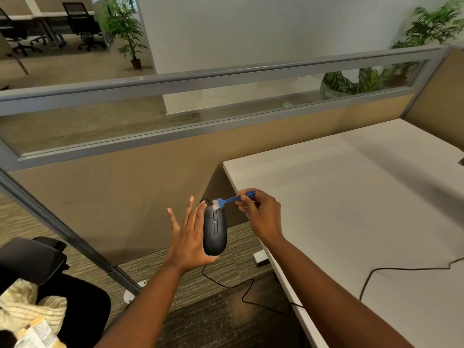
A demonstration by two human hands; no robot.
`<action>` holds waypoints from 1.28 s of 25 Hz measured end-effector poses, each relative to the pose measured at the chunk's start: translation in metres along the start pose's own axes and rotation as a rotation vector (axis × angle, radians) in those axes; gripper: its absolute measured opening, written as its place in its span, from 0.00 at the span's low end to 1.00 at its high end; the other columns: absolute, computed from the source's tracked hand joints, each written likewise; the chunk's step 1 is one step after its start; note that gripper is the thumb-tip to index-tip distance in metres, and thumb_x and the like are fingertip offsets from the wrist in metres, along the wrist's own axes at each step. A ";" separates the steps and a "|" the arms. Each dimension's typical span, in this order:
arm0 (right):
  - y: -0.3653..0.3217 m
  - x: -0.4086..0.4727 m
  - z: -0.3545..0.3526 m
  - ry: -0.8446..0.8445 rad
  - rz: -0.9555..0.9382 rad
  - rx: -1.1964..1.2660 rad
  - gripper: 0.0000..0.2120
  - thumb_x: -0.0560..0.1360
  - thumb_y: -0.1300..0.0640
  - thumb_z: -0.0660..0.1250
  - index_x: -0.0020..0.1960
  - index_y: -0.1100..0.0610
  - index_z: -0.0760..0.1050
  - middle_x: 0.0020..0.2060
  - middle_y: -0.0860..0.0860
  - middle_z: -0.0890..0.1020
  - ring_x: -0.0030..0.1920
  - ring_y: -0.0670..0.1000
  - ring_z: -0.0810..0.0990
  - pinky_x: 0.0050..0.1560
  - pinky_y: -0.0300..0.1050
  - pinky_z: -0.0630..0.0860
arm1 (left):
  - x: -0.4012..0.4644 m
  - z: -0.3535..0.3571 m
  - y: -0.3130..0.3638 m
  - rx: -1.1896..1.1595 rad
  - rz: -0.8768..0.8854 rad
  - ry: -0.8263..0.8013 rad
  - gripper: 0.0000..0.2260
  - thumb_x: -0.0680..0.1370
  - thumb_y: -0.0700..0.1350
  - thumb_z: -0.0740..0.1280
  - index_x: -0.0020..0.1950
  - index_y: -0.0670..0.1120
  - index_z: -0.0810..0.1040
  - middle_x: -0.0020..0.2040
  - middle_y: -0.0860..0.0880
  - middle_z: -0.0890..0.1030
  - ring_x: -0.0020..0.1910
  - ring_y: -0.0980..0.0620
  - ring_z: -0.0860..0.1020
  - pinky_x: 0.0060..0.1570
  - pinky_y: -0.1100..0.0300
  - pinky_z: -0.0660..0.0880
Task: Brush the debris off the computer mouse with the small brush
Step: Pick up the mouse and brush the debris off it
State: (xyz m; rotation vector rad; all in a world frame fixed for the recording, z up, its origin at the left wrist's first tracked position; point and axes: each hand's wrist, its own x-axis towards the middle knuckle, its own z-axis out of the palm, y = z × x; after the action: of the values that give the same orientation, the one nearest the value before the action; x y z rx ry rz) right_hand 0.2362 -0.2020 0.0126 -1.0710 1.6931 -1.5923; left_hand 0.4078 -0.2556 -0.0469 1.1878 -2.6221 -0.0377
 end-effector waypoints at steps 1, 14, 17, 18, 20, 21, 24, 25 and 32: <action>0.000 0.000 -0.001 0.021 -0.028 -0.016 0.06 0.75 0.63 0.64 0.48 0.57 0.79 0.42 0.53 0.83 0.40 0.43 0.82 0.44 0.30 0.78 | -0.001 0.000 0.000 -0.001 0.001 0.000 0.57 0.54 0.64 0.76 0.71 0.36 0.55 0.72 0.38 0.63 0.73 0.46 0.47 0.61 0.25 0.42; 0.000 -0.006 -0.003 -0.050 -0.044 0.025 0.08 0.75 0.64 0.63 0.45 0.54 0.79 0.42 0.52 0.83 0.44 0.48 0.83 0.45 0.32 0.79 | -0.003 0.001 0.001 -0.004 -0.005 -0.018 0.56 0.56 0.66 0.74 0.71 0.36 0.55 0.73 0.38 0.62 0.74 0.47 0.45 0.62 0.27 0.39; 0.002 -0.006 -0.005 0.027 -0.080 -0.096 0.07 0.75 0.63 0.64 0.47 0.55 0.79 0.42 0.49 0.82 0.41 0.43 0.81 0.43 0.26 0.76 | -0.004 0.001 0.001 -0.002 -0.009 -0.021 0.57 0.55 0.67 0.74 0.71 0.36 0.54 0.72 0.38 0.62 0.73 0.47 0.46 0.61 0.27 0.41; 0.001 -0.007 -0.004 0.031 -0.091 -0.091 0.07 0.75 0.63 0.64 0.47 0.54 0.79 0.41 0.48 0.82 0.40 0.42 0.81 0.43 0.27 0.76 | -0.004 0.001 0.001 -0.003 -0.011 -0.018 0.57 0.55 0.67 0.74 0.71 0.37 0.54 0.72 0.38 0.62 0.73 0.47 0.46 0.61 0.26 0.41; -0.001 -0.009 -0.003 0.002 -0.054 0.042 0.08 0.74 0.62 0.65 0.44 0.51 0.79 0.41 0.50 0.83 0.41 0.43 0.83 0.43 0.31 0.78 | -0.006 0.001 0.001 -0.014 -0.012 -0.013 0.57 0.55 0.66 0.74 0.71 0.37 0.54 0.72 0.37 0.62 0.73 0.47 0.46 0.61 0.26 0.41; -0.002 -0.009 -0.002 -0.012 -0.014 0.116 0.09 0.74 0.62 0.65 0.43 0.50 0.79 0.41 0.51 0.83 0.41 0.44 0.83 0.42 0.33 0.79 | -0.006 0.001 0.001 -0.014 -0.011 -0.013 0.57 0.55 0.66 0.74 0.71 0.36 0.55 0.72 0.37 0.62 0.73 0.47 0.46 0.61 0.26 0.41; -0.001 -0.009 -0.002 -0.013 0.101 0.192 0.06 0.73 0.62 0.66 0.43 0.51 0.79 0.40 0.54 0.83 0.40 0.47 0.84 0.40 0.34 0.80 | -0.008 0.000 0.001 -0.010 -0.015 -0.011 0.57 0.55 0.67 0.74 0.72 0.37 0.54 0.73 0.38 0.61 0.74 0.47 0.46 0.62 0.27 0.40; 0.002 -0.008 -0.004 0.007 0.128 0.181 0.05 0.73 0.61 0.66 0.44 0.53 0.79 0.40 0.55 0.83 0.40 0.47 0.84 0.40 0.34 0.80 | -0.008 0.000 0.001 -0.014 -0.026 -0.007 0.57 0.56 0.67 0.73 0.72 0.37 0.54 0.73 0.38 0.60 0.74 0.46 0.46 0.63 0.28 0.39; 0.005 -0.009 -0.013 0.075 0.002 -0.048 0.04 0.74 0.61 0.66 0.47 0.56 0.79 0.40 0.51 0.82 0.37 0.41 0.80 0.38 0.26 0.75 | -0.011 -0.002 -0.005 -0.007 -0.111 0.005 0.58 0.56 0.67 0.73 0.73 0.38 0.52 0.75 0.41 0.56 0.74 0.46 0.42 0.63 0.33 0.31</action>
State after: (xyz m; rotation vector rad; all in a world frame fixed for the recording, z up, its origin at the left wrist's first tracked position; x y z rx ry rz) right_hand 0.2292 -0.1881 0.0078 -1.0454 1.7894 -1.6161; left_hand 0.4185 -0.2506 -0.0479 1.3286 -2.5465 -0.0644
